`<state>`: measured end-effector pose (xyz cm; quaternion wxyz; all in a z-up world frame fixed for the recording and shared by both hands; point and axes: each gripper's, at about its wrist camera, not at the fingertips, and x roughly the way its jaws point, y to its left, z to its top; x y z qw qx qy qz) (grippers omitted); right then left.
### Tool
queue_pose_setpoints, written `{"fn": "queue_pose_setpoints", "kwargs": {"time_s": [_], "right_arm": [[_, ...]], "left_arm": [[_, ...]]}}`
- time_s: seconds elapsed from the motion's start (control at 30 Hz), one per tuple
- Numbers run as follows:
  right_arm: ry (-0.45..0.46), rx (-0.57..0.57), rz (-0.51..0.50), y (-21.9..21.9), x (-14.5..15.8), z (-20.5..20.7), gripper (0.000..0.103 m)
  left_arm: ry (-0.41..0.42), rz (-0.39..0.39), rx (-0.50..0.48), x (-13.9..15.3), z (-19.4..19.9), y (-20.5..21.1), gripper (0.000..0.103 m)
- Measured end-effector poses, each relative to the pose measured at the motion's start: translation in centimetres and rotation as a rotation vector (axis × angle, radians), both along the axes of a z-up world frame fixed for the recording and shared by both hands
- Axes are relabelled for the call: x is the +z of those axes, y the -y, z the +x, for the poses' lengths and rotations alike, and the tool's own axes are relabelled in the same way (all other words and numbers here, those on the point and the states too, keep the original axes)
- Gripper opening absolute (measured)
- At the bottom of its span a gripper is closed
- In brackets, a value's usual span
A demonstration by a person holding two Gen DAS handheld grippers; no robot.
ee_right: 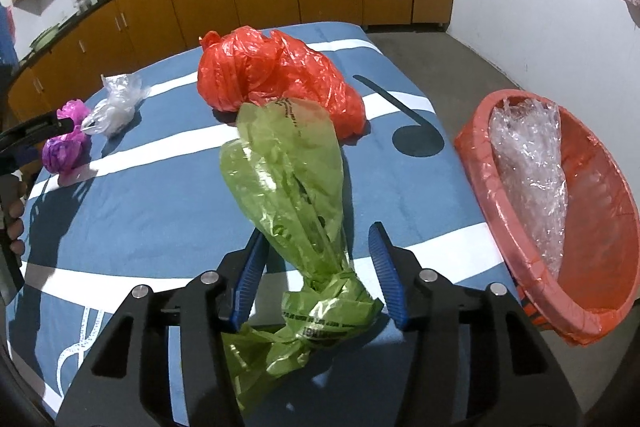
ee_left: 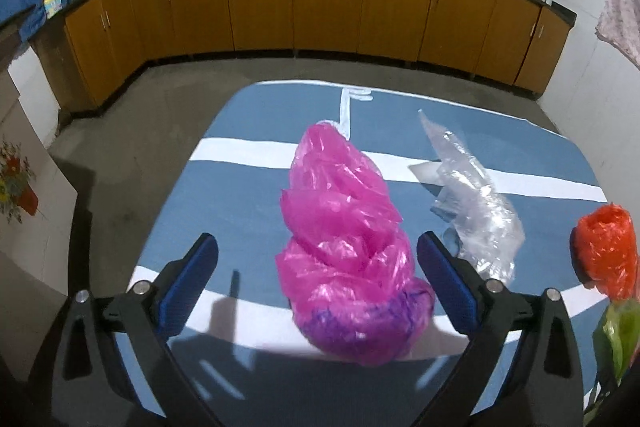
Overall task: Collect trash
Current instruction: 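Grasp the green bag with the right tool while the left tool grasps the pink bag, then carry the green bag and pink bag over the orange wastebasket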
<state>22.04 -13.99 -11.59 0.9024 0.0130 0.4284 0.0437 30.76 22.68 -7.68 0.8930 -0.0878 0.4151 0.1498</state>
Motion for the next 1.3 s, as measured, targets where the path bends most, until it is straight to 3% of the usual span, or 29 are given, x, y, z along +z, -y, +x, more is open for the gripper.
{"fn": "queue_pose_setpoints", "kwargs": {"time_s": [0.1, 0.23, 0.37, 0.5, 0.6, 0.83, 1.13, 1.3], "right_arm": [[0.002, 0.003, 0.002, 0.0, 0.0, 0.0, 0.053], [0.005, 0.001, 0.01, 0.0, 0.1, 0.0, 0.053], [0.001, 0.002, 0.015, 0.0, 0.1, -0.2, 0.054], [-0.001, 0.015, 0.026, 0.0, 0.1, -0.5, 0.053], [0.0, 0.024, 0.022, -0.1, 0.3, -0.7, 0.044], [0.04, 0.032, 0.016, -0.3, 1.4, -1.7, 0.033], [0.087, 0.046, -0.01, -0.8, 2.9, -3.3, 0.031], [0.097, 0.039, -0.003, -0.5, 3.6, -4.3, 0.031]], "left_arm": [[-0.021, -0.035, -0.007, -0.6, 0.6, -0.3, 0.082], [-0.04, -0.065, -0.011, -1.5, 1.0, -0.7, 0.079], [-0.049, -0.091, -0.019, -1.9, 1.2, -0.9, 0.063], [-0.042, -0.07, -0.029, -1.8, 1.0, -0.6, 0.059], [-0.035, -0.055, -0.036, -1.5, 0.4, -0.3, 0.057], [0.01, -0.017, -0.064, 0.0, -1.8, 0.4, 0.057], [0.066, 0.033, -0.106, 2.2, -5.7, 2.0, 0.057], [0.084, 0.009, -0.121, 3.1, -7.4, 2.9, 0.057]]}}
